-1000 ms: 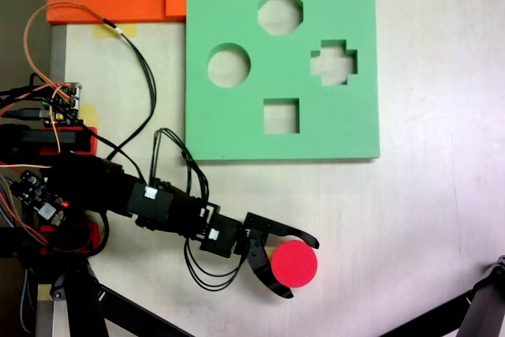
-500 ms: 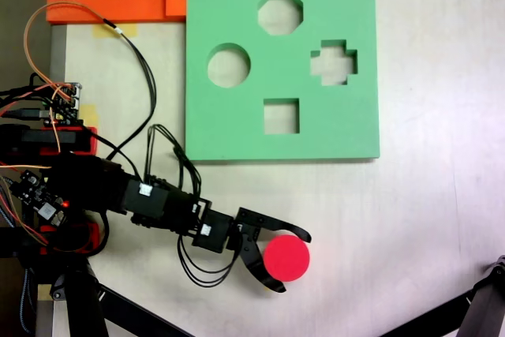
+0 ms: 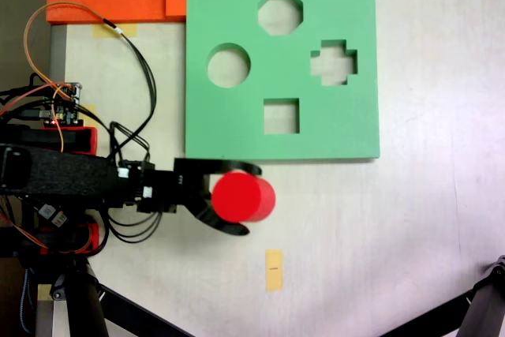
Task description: Put the cylinder block into the corresponding hole
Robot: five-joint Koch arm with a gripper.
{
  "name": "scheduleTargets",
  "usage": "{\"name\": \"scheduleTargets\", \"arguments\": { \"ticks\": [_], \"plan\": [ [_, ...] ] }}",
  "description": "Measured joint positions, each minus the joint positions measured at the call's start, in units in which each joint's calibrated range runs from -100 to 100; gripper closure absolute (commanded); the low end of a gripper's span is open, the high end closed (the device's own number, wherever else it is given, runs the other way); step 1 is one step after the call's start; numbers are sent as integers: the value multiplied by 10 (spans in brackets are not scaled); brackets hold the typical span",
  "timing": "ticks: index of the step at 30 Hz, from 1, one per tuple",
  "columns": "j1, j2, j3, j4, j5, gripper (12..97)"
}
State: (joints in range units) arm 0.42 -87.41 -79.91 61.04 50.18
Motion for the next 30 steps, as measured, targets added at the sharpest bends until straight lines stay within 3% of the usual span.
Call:
{"name": "scheduleTargets", "arguments": {
  "ticks": [4,11,19,30],
  "plan": [
    [76,-115,-6,-140,-20,861],
    [164,-115,-36,-147,-22,861],
    [224,-98,-35,-146,-26,856],
    [261,190,64,-140,-34,856]
  ]
}}
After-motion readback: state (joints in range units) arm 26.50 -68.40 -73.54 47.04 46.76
